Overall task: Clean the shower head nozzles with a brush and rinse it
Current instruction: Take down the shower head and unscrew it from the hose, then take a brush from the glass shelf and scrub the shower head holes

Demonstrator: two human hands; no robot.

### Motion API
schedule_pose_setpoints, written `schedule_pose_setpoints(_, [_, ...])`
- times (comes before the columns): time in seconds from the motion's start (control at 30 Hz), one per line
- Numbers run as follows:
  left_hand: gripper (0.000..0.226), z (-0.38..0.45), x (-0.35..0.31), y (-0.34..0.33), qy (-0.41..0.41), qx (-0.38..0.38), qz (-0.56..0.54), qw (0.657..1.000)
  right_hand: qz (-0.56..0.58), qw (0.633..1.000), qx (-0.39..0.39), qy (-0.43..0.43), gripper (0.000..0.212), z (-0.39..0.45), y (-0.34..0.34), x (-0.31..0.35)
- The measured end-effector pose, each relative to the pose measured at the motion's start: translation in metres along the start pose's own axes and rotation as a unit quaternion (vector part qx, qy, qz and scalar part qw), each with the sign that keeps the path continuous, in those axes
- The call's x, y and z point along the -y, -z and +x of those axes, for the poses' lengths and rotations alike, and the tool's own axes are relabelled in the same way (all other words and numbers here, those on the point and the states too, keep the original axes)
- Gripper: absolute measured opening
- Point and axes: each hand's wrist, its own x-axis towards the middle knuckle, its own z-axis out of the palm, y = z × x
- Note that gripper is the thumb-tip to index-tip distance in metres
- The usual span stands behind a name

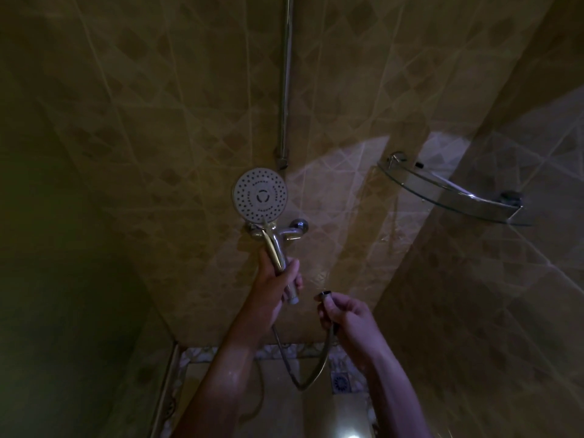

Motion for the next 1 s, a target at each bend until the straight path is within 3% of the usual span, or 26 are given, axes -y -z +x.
schedule_pose_setpoints(0.2, [0.047, 0.01, -0.009, 0.007, 0.004, -0.01, -0.064, 0.998, -0.03, 0.999, -0.009, 0.043, 0.017, 0.014, 0.009, 0.007])
schedule_pose_setpoints(0.43, [0.028, 0.034, -0.03, 0.016, -0.005, -0.005, -0.095, 0.995, 0.066, 0.993, -0.016, 0.091, 0.016, 0.037, 0.011, 0.042])
schedule_pose_setpoints(0.7, [0.036, 0.069, -0.076, 0.024, -0.016, 0.044, -0.112, 0.993, 0.067, 0.987, -0.006, 0.149, 0.024, 0.064, 0.016, 0.13])
schedule_pose_setpoints(0.83, [0.023, 0.087, -0.1, 0.034, -0.033, 0.057, -0.077, 0.995, 0.023, 0.978, -0.013, 0.205, 0.025, 0.087, 0.019, 0.183])
schedule_pose_setpoints(1.0, [0.025, 0.116, -0.129, 0.043, -0.036, 0.049, -0.008, 0.998, -0.012, 0.955, -0.042, 0.293, 0.022, 0.113, 0.009, 0.263])
